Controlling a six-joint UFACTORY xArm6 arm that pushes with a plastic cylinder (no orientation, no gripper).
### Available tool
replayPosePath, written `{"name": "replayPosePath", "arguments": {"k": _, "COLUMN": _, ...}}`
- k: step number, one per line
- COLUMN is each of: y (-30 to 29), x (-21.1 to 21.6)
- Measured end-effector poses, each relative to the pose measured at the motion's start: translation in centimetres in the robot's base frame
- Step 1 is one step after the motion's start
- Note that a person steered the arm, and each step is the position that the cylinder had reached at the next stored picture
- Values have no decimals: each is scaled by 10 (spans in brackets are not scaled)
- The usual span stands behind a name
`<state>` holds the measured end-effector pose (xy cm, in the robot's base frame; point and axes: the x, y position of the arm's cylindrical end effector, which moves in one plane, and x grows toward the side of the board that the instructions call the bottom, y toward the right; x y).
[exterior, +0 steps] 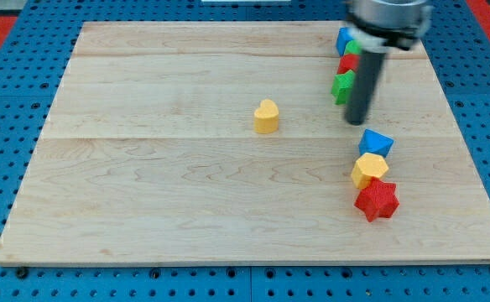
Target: Push the blue cube towards center
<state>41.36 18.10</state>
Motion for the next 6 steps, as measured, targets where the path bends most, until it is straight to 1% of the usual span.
{"name": "replayPosePath", "arguments": {"k": 1, "y": 76, "x": -51}}
{"name": "replayPosePath", "arguments": {"k": 2, "y": 103, "x": -117}}
{"name": "replayPosePath", "arguments": {"k": 3, "y": 73, "x": -167}}
{"name": "replayPosePath", "arguments": {"k": 4, "y": 7, "x": -180}}
{"name": "replayPosePath", "arguments": {"k": 5, "y": -90, "x": -168}}
{"name": "replayPosePath", "arguments": {"k": 6, "y": -99, "x": -165}}
